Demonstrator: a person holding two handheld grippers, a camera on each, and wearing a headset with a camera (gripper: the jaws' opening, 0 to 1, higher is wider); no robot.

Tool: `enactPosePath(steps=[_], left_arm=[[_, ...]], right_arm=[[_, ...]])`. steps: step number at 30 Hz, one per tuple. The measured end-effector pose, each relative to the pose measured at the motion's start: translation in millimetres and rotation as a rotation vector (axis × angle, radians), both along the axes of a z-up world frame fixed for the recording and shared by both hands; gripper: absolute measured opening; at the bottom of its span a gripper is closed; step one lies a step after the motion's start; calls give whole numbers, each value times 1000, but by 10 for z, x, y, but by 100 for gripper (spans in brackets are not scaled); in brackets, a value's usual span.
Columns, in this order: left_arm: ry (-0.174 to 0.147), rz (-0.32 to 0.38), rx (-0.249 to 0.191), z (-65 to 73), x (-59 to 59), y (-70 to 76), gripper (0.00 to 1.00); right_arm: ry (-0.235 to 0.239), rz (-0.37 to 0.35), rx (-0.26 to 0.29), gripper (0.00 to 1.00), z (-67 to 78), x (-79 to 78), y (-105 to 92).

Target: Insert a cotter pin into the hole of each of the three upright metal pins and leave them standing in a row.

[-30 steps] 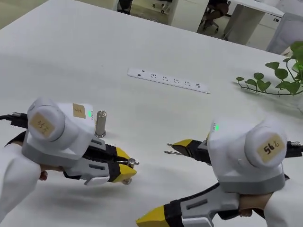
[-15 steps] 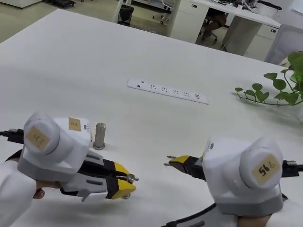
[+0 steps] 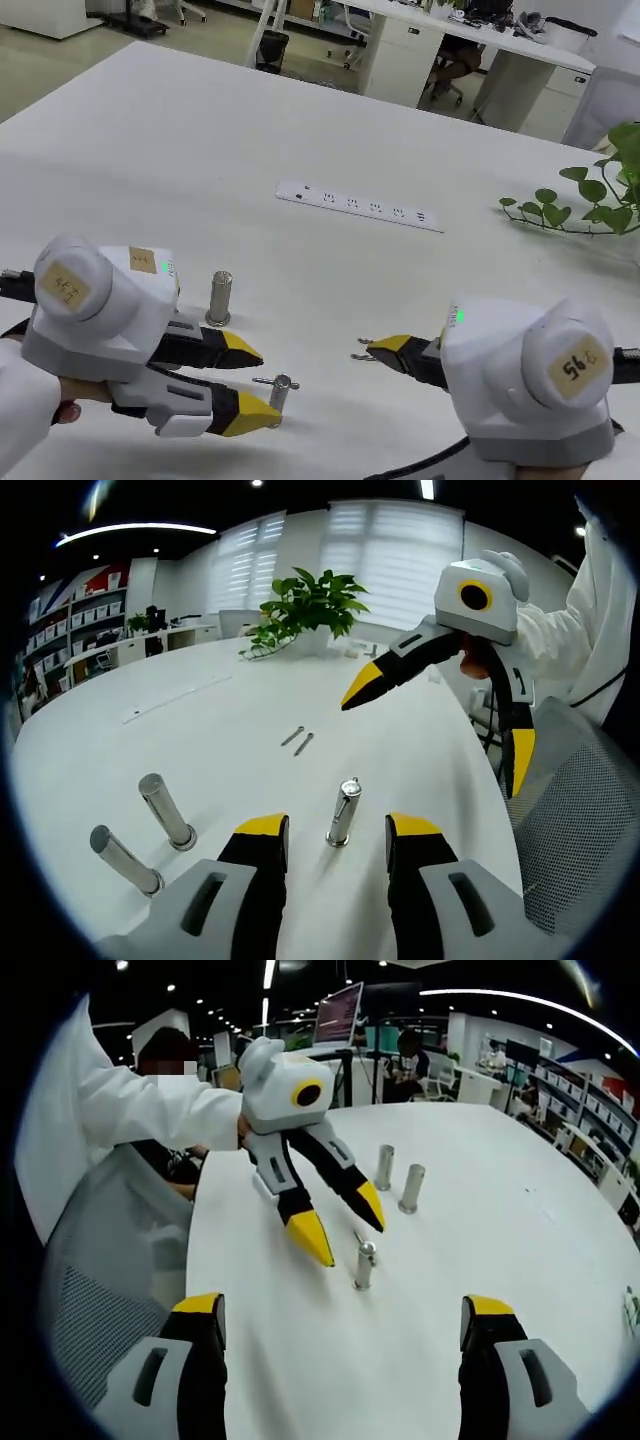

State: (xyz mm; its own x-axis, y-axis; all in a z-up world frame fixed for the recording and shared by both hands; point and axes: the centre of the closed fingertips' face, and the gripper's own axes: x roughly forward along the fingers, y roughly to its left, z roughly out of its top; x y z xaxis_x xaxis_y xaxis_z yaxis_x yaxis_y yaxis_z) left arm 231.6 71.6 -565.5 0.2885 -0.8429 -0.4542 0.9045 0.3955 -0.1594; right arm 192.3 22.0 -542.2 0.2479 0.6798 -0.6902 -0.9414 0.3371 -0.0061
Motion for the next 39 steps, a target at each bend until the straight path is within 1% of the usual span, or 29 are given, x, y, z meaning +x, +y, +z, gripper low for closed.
enactPosePath(steps=[2, 4, 5, 8, 9, 10, 11, 13, 14, 16, 17, 18, 20, 21, 22, 24, 26, 27, 28, 29, 31, 33, 36, 39], left_arm=[[27, 14, -5, 10, -18, 51, 39], [18, 33, 7, 16, -7, 117, 39], [20, 37, 8, 15, -5, 129, 40], [45, 68, 7, 17, -3, 249, 45], [46, 78, 9, 16, 3, 287, 47], [37, 97, 19, 15, 25, 350, 48], [40, 112, 21, 15, 42, 393, 49], [44, 155, 14, 26, 91, 493, 49], [55, 186, 9, 25, 125, 553, 49], [52, 221, 12, 20, 184, 643, 48], [57, 232, 15, 17, 200, 675, 48], [60, 250, 7, 25, 230, 710, 48], [53, 271, 6, 34, 277, 766, 47], [35, 307, 15, 32, 352, 832, 45], [34, 317, 20, 27, 378, 860, 44], [31, 351, 17, 24, 460, 926, 44], [25, 385, 26, 3, 548, 998, 44], [15, 424, 61, -34, 616, 1084, 44], [4, 440, 77, -50, 660, 1121, 44], [1, 434, 78, -54, 675, 1120, 44], [-7, 445, 79, -58, 725, 1140, 43], [-16, 451, 79, -58, 775, 1147, 40], [-20, 439, 76, -69, 835, 1112, 34], [-25, 434, 81, -97, 878, 1076, 31]], right_arm=[[-2, -14, 9, 96, 19, 3, -22], [-4, -24, 13, 96, 33, -5, -45], [-5, -26, 14, 96, 33, -6, -50], [-8, -50, 16, 95, 23, 2, -101], [-8, -56, 16, 95, 22, 4, -112], [-9, -61, 17, 95, 25, 1, -121], [-9, -68, 23, 95, 33, -4, -129], [-8, -78, 30, 95, 45, -15, -140], [-9, -80, 31, 94, 46, -17, -142], [-12, -88, 30, 94, 47, -27, -152], [-11, -94, 33, 94, 47, -25, -157], [-11, -97, 35, 94, 47, -28, -160], [-8, -104, 40, 94, 43, -35, -161], [-8, -107, 40, 94, 38, -39, -164], [-5, -110, 41, 93, 28, -42, -166], [1, -116, 41, 93, 11, -50, -171], [5, -122, 40, 92, -4, -53, -182], [10, -124, 40, 91, -10, -54, -185], [15, -125, 43, 91, -15, -62, -193], [16, -128, 44, 91, -17, -58, -197], [18, -134, 45, 91, -22, -56, -213], [20, -142, 45, 90, -30, -49, -232], [25, -151, 42, 89, -62, -40, -269], [31, -163, 32, 89, -96, -27, -313]])
